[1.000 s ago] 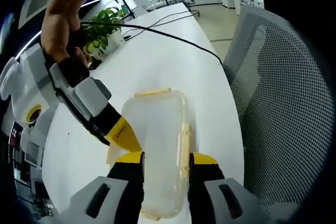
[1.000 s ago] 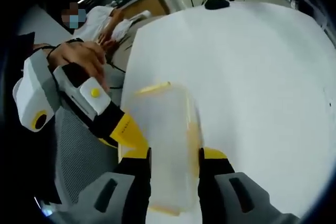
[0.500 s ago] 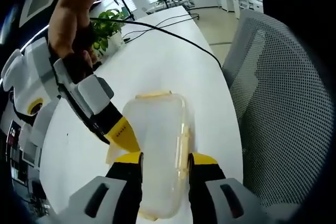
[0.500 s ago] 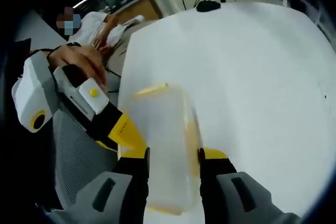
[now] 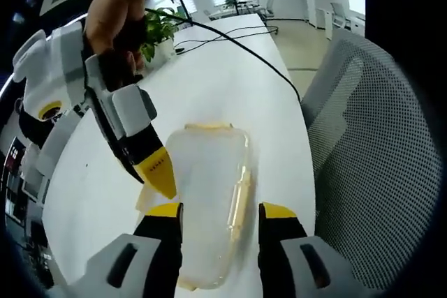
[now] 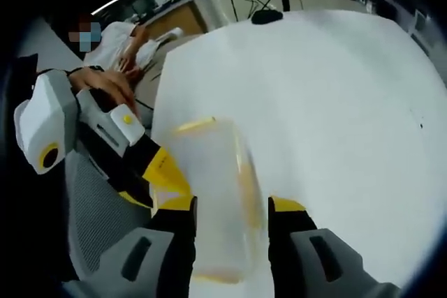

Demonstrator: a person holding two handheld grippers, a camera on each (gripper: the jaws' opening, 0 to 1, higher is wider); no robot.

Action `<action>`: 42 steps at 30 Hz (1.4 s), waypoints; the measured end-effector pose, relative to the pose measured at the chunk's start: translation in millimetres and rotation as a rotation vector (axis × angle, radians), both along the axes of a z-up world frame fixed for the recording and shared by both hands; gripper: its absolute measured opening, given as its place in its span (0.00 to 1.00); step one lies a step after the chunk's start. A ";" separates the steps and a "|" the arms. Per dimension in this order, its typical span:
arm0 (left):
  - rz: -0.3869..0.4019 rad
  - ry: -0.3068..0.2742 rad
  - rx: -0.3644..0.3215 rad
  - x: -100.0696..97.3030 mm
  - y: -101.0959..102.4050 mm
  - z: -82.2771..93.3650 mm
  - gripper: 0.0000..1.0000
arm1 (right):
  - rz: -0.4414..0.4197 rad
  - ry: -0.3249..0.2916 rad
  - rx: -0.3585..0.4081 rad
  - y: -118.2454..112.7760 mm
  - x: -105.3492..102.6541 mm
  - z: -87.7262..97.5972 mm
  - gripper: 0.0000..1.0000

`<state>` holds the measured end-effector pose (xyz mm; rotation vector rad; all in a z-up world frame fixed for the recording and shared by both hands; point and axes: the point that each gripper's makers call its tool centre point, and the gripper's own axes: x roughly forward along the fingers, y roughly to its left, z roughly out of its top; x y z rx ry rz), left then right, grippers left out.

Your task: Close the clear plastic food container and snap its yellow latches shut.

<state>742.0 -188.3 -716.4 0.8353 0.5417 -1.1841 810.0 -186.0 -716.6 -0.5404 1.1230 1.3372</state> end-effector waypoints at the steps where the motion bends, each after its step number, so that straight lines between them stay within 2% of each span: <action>1: 0.005 0.002 0.005 -0.7 2.2 0.6 0.39 | -0.003 -0.005 0.003 -0.8 1.0 0.8 0.39; 7: 0.035 0.026 0.002 -2.9 12.7 5.1 0.42 | -0.030 -0.032 0.034 -3.8 0.5 7.0 0.41; 12: 0.100 0.056 -0.025 0.4 23.6 9.1 0.44 | -0.038 -0.076 0.025 -14.8 -0.4 10.2 0.45; 15: 0.139 0.067 -0.033 4.1 32.0 10.9 0.45 | -0.081 -0.115 0.033 -22.1 1.9 15.2 0.48; 20: 0.189 0.081 -0.050 9.3 41.7 13.0 0.49 | -0.092 -0.143 0.038 -32.9 -4.9 20.8 0.52; 28: 0.260 0.093 -0.087 19.5 55.3 19.5 0.54 | -0.133 -0.221 0.044 -51.4 -10.0 29.2 0.56; 42: 0.369 0.112 -0.153 26.1 75.0 23.8 0.61 | -0.229 -0.288 0.121 -76.2 -31.2 32.0 0.60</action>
